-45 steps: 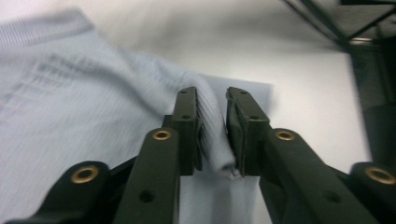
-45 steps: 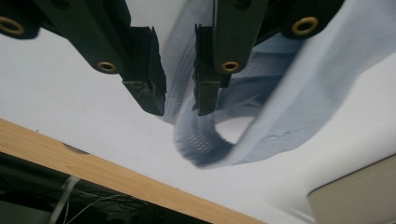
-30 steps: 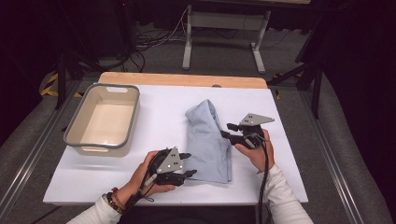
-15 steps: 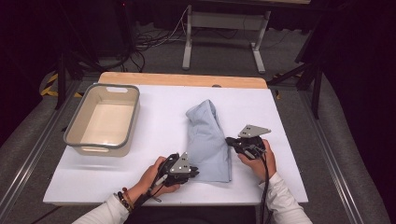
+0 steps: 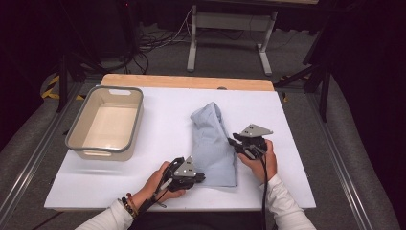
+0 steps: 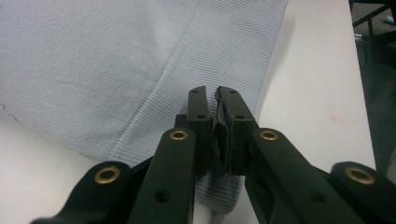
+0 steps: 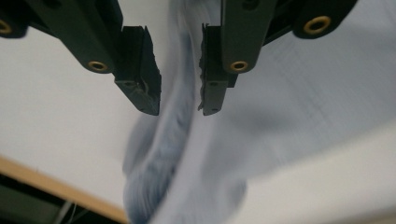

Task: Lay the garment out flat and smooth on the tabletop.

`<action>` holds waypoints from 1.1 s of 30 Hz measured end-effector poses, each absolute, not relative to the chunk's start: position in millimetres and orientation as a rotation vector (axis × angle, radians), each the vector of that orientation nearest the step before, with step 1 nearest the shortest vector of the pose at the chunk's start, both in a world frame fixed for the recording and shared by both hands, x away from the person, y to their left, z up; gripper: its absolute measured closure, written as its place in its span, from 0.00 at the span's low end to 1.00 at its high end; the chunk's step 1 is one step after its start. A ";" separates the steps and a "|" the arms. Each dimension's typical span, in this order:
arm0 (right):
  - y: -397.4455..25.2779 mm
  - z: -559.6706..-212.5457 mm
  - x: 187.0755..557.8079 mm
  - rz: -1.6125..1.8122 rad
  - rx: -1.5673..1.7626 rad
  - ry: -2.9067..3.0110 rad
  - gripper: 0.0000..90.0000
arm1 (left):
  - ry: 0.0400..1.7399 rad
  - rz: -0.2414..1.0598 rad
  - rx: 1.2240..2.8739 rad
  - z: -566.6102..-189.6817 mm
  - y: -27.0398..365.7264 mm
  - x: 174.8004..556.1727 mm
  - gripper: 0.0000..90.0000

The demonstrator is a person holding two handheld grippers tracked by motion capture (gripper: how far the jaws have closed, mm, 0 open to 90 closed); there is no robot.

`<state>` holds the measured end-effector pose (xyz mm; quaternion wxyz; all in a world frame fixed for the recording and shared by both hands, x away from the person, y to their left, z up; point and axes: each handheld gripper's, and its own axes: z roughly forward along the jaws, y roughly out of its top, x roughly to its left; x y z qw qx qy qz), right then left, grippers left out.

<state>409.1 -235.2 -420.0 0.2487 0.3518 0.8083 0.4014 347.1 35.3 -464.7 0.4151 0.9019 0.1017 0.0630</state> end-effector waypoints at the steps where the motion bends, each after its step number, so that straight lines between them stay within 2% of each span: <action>1: -232.0 -412.6 409.9 1.140 0.948 2.184 0.73 | 0.264 0.153 2.257 -465.1 35.0 346.8 0.93; 5: -212.4 -392.7 423.5 1.209 0.893 2.153 0.67 | 0.236 0.175 2.269 -464.5 34.9 346.6 0.93; 7: -202.5 -388.6 440.6 1.221 0.906 2.183 0.59 | 0.236 0.175 2.268 -464.6 34.8 346.7 0.93; 9: -193.9 -388.5 460.1 1.207 0.937 2.233 0.56 | 0.245 0.170 2.256 -465.2 34.7 346.3 0.94; 13: -188.9 -394.3 497.6 1.230 1.097 2.262 0.43 | 0.239 0.173 2.271 -464.6 35.7 346.2 0.94; 17: -187.0 -405.2 520.6 1.290 1.212 2.350 0.39 | 0.238 0.178 2.264 -465.0 35.4 345.5 0.94; 20: -181.6 -413.2 529.4 1.234 1.228 2.399 0.42 | 0.239 0.176 2.263 -465.2 35.5 345.6 0.94; 21: -179.8 -416.1 531.7 1.219 1.226 2.427 0.48 | 0.239 0.175 2.263 -465.2 35.5 345.6 0.94; 25: -175.6 -416.1 531.1 1.211 1.168 2.449 0.91 | 0.239 0.176 2.263 -465.2 35.5 345.5 0.94; 28: -176.7 -410.4 528.6 1.192 1.137 2.393 0.95 | 0.251 0.169 2.273 -465.0 35.8 343.8 0.95; 33: -191.4 -399.2 524.2 1.203 1.100 2.264 0.96 | 0.218 0.171 2.274 -464.7 33.1 341.3 0.98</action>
